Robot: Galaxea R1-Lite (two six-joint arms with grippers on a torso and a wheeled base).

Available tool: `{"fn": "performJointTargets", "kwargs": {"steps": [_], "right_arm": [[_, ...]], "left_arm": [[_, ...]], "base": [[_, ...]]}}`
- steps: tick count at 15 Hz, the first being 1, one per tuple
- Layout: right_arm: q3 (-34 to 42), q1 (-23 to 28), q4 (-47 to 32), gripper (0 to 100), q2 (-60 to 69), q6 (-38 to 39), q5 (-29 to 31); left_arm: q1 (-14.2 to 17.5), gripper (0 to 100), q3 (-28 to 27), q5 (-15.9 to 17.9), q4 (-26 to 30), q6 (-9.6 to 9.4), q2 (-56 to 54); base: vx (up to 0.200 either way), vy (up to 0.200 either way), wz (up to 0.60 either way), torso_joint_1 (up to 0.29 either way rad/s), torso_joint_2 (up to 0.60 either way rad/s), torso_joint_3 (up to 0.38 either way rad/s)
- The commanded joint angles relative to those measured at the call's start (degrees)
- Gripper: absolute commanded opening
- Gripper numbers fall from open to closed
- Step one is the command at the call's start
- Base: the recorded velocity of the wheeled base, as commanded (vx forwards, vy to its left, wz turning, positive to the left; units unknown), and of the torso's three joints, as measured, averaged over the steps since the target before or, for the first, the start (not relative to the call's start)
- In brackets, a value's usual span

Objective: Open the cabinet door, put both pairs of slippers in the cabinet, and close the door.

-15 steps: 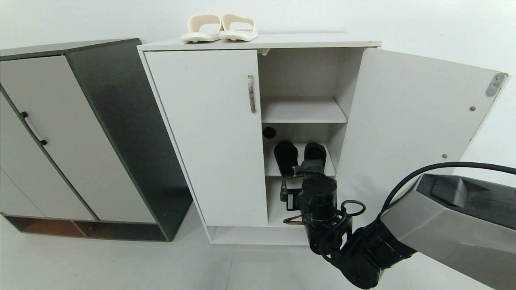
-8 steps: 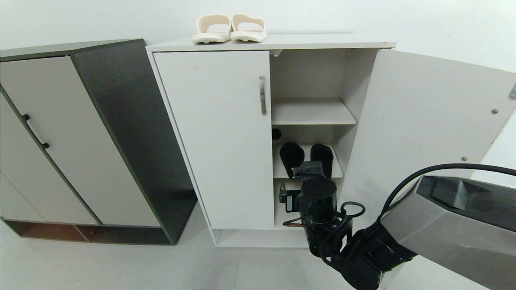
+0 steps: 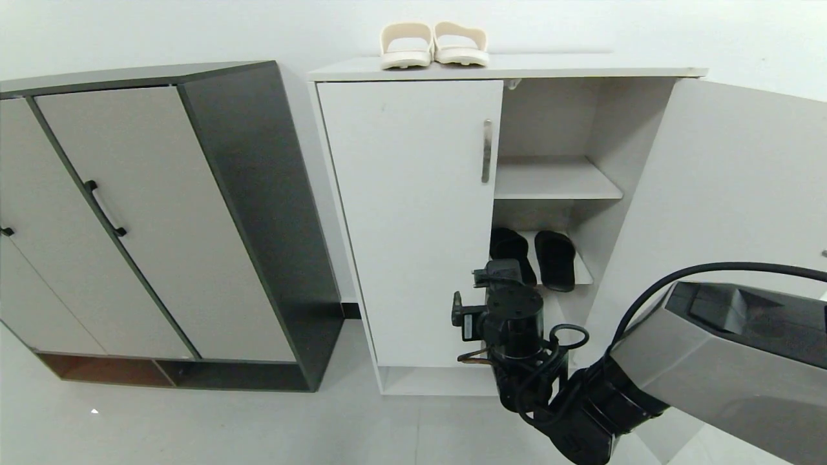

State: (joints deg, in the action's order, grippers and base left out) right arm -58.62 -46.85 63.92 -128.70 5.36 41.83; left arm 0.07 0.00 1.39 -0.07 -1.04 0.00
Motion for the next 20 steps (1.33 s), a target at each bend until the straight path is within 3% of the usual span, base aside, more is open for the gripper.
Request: {"fn": "performJointTargets", "kwargs": {"steps": [1,4,10,13,20], "right_arm": [[0.0,0.0,0.1,100,-0.2,0.0,0.0],[0.0,0.5,0.2,100,-0.4,-0.2,-0.3],[1.3,0.5,3.1,100,-1.0,-2.1,-0.5],[1.8,0.7,8.2,100,-2.8,-3.6,-0.6],[2.8,1.7,9.0,100,-3.1,-4.3,-0.7]], "left_arm": [[0.0,0,0.0,0.0,0.0,-0.02,0.0],[0.0,0,0.0,0.0,0.0,0.16,0.0],[0.0,0,0.0,0.0,0.0,0.25,0.0],[0.0,0,0.0,0.0,0.0,0.6,0.0],[0.0,0,0.0,0.0,0.0,0.68,0.0]], "base": [[0.0,0.2,0.0,0.007,0.0,0.002],[0.0,0.2,0.0,-0.001,0.0,0.005],[0.0,0.0,0.0,0.0,0.0,0.0],[0.0,0.0,0.0,0.0,0.0,0.0],[0.0,0.0,0.0,0.0,0.0,0.0]]}}
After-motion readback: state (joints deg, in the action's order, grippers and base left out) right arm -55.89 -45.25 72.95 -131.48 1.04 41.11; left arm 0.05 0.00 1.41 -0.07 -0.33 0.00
